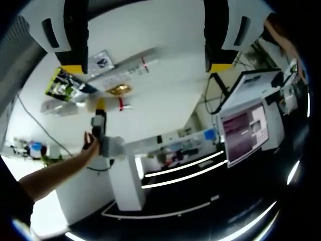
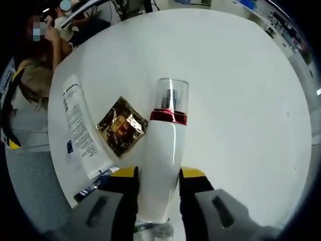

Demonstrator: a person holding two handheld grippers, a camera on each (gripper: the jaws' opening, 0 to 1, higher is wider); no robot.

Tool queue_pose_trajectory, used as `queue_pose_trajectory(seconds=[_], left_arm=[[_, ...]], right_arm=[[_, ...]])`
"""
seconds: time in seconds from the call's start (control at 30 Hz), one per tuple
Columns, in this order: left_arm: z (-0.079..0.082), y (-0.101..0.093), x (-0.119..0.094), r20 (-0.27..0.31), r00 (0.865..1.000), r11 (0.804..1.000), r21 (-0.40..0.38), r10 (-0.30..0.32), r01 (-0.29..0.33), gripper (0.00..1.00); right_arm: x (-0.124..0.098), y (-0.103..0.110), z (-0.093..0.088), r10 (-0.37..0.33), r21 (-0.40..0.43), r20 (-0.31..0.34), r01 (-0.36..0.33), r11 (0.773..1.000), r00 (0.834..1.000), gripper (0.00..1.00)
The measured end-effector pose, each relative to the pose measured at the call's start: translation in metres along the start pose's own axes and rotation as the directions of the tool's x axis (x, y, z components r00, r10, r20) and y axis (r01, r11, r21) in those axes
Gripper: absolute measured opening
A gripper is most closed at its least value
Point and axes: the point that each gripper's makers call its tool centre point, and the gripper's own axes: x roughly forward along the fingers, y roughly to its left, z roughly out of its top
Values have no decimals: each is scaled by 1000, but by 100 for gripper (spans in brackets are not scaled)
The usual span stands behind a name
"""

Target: Arrange the skincare products in the storage area until every visible bottle or jar stands upright without overlapping.

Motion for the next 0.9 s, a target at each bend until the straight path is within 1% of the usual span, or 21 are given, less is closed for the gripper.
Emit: queue_pose_trajectory(seconds=[0.03, 0.2, 0.23, 0.27, 0.37, 0.5, 0.67, 0.7, 0.77, 0.87, 0.9], left_arm=[[0, 0, 0, 1, 1000, 1000, -1, 0, 0, 94], [-1, 0, 0, -1, 1000, 1000, 0, -2, 2, 93], [-1, 0, 0, -2, 1000, 1000, -1, -4, 4, 93], [-1, 0, 0, -1, 1000, 1000, -1, -5, 5, 93], [-1, 0, 0, -4, 1000, 1000, 0, -5, 5, 93], [-2, 0, 0, -6, 1000, 1000, 2, -5, 5, 93], [0, 3, 0, -1, 1000, 1000, 6, 2, -2, 94], [-1, 2, 0, -5, 1000, 1000, 3, -3, 3, 94], [-1, 3, 0, -10, 1000, 1000, 7, -1, 1, 94], [-2, 3, 0, -13, 1000, 1000, 6, -2, 2, 94], [-1, 3, 0, -13, 1000, 1000, 7, -1, 1, 94]], right_arm=[[0, -2, 1, -3, 4, -7, 3, 1000, 1000, 31], [0, -2, -1, -13, 9, -23, 13, 1000, 1000, 30], [0, -1, -2, -17, -15, -28, 16, 1000, 999, 30], [0, 1, -1, -13, -42, -24, 12, 999, 1000, 30], [-1, 5, -1, -12, -72, -10, 11, 997, 1000, 28], [-1, 4, -1, -15, -62, -2, 15, 998, 1000, 27], [-3, 4, -1, -20, -12, 18, 20, 1000, 1000, 27], [-3, 6, -4, -8, 42, 3, 8, 999, 1000, 27], [-3, 9, -5, 15, 60, 13, -16, 998, 1000, 27], [-4, 10, -5, 42, 143, 51, -49, 988, 998, 26], [-5, 9, -4, 54, 182, 79, -67, 981, 995, 26]])
